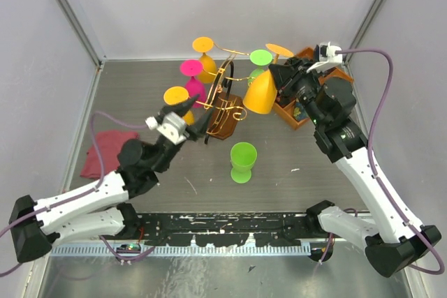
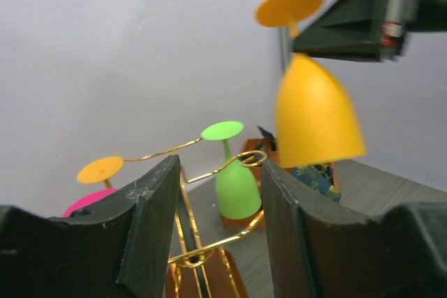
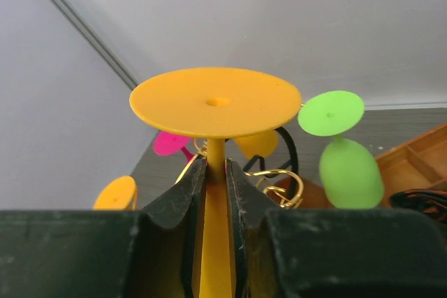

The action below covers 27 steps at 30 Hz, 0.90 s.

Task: Place the wine glass upside down on the wine glass rack

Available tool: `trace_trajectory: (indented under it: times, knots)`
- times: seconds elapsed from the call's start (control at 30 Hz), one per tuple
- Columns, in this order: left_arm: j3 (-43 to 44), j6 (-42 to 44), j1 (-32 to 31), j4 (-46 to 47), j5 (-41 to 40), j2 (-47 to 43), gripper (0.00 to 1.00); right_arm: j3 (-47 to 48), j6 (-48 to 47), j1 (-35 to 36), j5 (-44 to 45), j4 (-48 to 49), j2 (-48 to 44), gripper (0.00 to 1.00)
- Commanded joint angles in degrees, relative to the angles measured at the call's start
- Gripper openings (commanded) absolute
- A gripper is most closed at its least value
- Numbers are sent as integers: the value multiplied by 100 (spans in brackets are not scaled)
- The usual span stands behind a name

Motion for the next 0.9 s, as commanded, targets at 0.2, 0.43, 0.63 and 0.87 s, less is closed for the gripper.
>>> trace_trajectory:
  times: [0.2, 0.43, 0.63, 0.87]
  knots:
    - [1300, -1921, 1675, -2782, 723, 252, 55, -964, -1643, 24, 250, 327, -622, 1]
    - [1286, -2238, 2234, -3059, 819, 227, 54, -2191, -2100, 20, -6, 1467, -1037, 1]
    - [1412, -2871, 2769, -3587, 819, 159, 49, -3260, -2225, 24, -400, 2867, -1215, 1]
    - [1916, -3068, 3015, -4541, 742, 140, 57, -3752, -2396, 123, -768, 4025, -861, 1]
